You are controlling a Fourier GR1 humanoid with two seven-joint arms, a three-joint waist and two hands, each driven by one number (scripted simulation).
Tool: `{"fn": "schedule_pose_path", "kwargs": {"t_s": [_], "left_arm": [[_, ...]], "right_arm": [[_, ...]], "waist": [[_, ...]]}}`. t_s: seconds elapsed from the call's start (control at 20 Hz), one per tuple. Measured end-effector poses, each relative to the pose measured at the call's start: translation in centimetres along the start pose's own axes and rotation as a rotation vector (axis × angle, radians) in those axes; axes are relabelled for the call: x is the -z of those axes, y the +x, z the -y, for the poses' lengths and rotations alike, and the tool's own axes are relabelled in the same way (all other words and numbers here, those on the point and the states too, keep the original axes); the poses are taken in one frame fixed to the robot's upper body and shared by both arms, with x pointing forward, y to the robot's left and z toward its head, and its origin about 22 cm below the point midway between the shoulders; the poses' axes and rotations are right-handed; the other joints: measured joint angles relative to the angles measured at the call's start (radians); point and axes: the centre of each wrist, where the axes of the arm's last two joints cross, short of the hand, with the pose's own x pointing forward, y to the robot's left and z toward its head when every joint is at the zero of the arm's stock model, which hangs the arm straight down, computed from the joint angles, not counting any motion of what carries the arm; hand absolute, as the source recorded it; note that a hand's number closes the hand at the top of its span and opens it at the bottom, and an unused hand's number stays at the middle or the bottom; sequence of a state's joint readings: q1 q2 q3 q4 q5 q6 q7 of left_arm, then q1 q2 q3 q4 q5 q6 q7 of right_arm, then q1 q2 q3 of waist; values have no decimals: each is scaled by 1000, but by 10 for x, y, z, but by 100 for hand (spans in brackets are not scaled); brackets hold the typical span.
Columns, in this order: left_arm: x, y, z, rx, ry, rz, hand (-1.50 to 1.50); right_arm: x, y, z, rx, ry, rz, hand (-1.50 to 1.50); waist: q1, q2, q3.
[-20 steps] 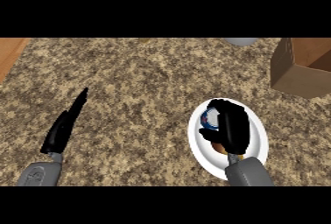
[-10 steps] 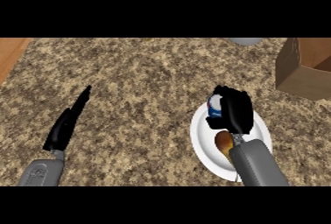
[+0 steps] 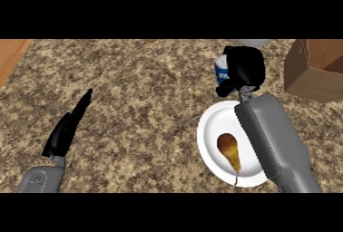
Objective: Pick the can from the plate and place it in the cardboard box
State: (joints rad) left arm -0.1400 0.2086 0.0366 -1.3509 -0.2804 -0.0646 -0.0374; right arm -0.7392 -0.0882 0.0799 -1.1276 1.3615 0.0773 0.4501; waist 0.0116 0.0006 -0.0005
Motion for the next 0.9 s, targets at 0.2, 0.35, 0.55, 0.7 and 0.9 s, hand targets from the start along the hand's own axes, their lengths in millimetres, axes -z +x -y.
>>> {"fn": "schedule_pose_path", "kwargs": {"t_s": [0.2,0.35,0.55,0.7,0.9], "left_arm": [[-2,-5,-1,-3,7,-7,0],[-4,-4,2,-6,8,-12,0],[-2,-7,-5,-10,10,-13,0],[-4,-7,1,-6,10,-10,0],[-2,-7,6,-8,9,-9,0]], "right_arm": [[10,-6,48,-21,-88,-79,150],[10,-17,78,-24,-128,-152,150],[12,-36,111,-15,-176,-246,150],[8,-59,126,11,-209,-307,150],[16,-99,136,16,-224,-376,150]], "waist": [[-10,-3,0],[-15,-5,0],[-16,-4,0],[-16,-4,0],[-13,-2,0]]}}
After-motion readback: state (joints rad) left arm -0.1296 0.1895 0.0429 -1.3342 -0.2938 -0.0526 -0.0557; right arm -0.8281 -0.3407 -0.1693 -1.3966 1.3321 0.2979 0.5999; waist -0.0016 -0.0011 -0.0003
